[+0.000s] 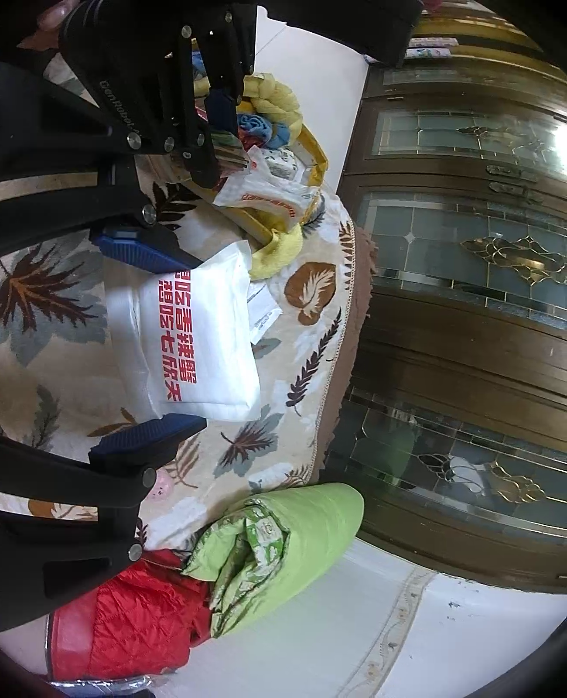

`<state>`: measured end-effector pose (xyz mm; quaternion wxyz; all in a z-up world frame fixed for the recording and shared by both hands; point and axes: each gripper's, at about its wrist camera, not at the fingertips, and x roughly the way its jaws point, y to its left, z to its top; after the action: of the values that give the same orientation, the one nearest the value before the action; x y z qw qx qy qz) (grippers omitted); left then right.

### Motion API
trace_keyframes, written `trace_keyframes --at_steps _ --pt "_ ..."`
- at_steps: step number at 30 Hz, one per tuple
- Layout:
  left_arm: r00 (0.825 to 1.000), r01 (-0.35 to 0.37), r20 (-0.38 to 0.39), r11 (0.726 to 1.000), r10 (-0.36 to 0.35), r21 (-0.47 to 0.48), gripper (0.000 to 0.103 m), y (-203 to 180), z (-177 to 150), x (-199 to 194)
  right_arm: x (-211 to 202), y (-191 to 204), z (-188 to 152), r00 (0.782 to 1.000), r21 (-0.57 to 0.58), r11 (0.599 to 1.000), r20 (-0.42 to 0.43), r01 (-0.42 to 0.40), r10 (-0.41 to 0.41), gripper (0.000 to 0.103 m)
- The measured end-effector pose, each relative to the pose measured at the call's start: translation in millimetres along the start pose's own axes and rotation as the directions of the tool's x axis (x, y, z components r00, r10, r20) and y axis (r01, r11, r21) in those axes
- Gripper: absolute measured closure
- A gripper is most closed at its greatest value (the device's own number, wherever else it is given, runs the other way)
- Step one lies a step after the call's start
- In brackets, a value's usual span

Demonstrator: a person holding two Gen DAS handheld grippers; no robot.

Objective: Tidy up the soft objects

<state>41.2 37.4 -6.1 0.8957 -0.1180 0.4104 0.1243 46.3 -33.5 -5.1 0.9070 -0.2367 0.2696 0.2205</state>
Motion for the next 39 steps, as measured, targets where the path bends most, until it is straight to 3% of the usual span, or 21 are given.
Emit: trace_keyframes --at_steps 21,39 --pt "0.998 -0.035 0.043 0.999 0.035 -0.012 0.079 17 1 -18 -7 18 12 1.0 -0.03 1.0 0.024 0.0 0.0 0.041" --pt "0.996 -0.09 0.018 0.995 0.091 -0.048 0.079 50 -10 -16 6 56 19 0.998 -0.086 0.995 0.008 -0.055 0.056 0.04"
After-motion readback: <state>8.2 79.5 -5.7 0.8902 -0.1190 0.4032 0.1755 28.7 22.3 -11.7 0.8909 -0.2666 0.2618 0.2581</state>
